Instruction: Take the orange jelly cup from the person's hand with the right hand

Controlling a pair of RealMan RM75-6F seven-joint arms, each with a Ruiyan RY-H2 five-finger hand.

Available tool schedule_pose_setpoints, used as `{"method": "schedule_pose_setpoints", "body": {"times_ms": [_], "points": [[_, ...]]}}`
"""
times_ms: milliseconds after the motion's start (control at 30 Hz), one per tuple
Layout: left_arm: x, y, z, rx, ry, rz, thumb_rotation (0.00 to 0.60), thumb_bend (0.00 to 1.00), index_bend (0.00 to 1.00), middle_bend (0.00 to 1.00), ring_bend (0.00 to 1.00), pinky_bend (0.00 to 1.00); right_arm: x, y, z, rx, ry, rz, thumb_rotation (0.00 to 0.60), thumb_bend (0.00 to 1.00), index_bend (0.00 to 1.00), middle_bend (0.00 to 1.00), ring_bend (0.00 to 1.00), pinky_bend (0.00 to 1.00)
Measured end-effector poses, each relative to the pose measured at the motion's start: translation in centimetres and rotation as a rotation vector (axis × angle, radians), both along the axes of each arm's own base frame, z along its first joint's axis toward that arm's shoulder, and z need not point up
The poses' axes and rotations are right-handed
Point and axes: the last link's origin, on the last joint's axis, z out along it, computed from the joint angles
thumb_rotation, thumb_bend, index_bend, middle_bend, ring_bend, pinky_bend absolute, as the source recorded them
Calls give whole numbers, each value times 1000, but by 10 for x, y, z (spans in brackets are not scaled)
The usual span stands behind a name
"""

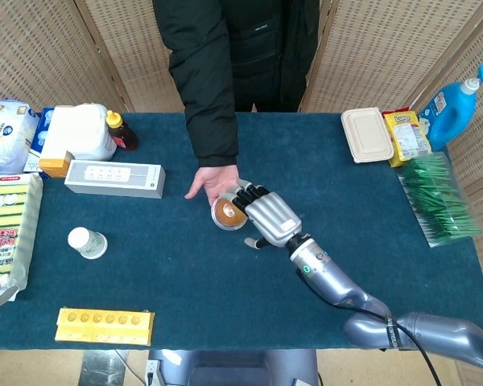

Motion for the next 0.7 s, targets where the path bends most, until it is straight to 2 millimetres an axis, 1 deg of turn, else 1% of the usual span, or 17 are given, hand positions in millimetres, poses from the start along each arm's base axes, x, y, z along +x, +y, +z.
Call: {"method": "schedule_pose_setpoints", "body": {"times_ms": [67,167,233,300,367,433,500,600,700], "points": [[-1,0,1,2,-4,3,600,89,0,0,0,39,2,-5,-6,0,6,-12,600,237,154,162,94,236],[-2,1,2,3,-11,5,600,89,0,0,0,39,2,-12,-11,-6,15,-27,600,248,221,194,137,256],[-2,2,3,2,-12,7,600,89,0,0,0,39,2,-14,-15,-12,16,-33,600,261,237,207,154,269],[-2,4,3,-2,-13,8,600,90,0,0,0,39,2,-16,-19,-16,21,-34,600,288,261,235,188,318],[-2,5,2,-8,-13,11,600,90,0,0,0,39,3,-18,-22,-19,24,-34,600,324,314,290,252,401],[-2,6,2,-12,-12,13,600,89,0,0,0,39,4,-20,-25,-33,21,-36,600,376,389,367,339,506],[-2,6,2,-8,-14,15,600,90,0,0,0,39,5,-21,-27,-53,11,-36,600,407,430,411,388,556],[-3,6,2,-9,-17,19,600,90,0,0,0,39,7,-22,-28,-92,-19,-35,600,439,470,450,432,595],[-2,6,2,-14,-15,18,600,89,0,0,0,39,5,-20,-27,-110,-49,-31,600,446,482,465,452,610]]}}
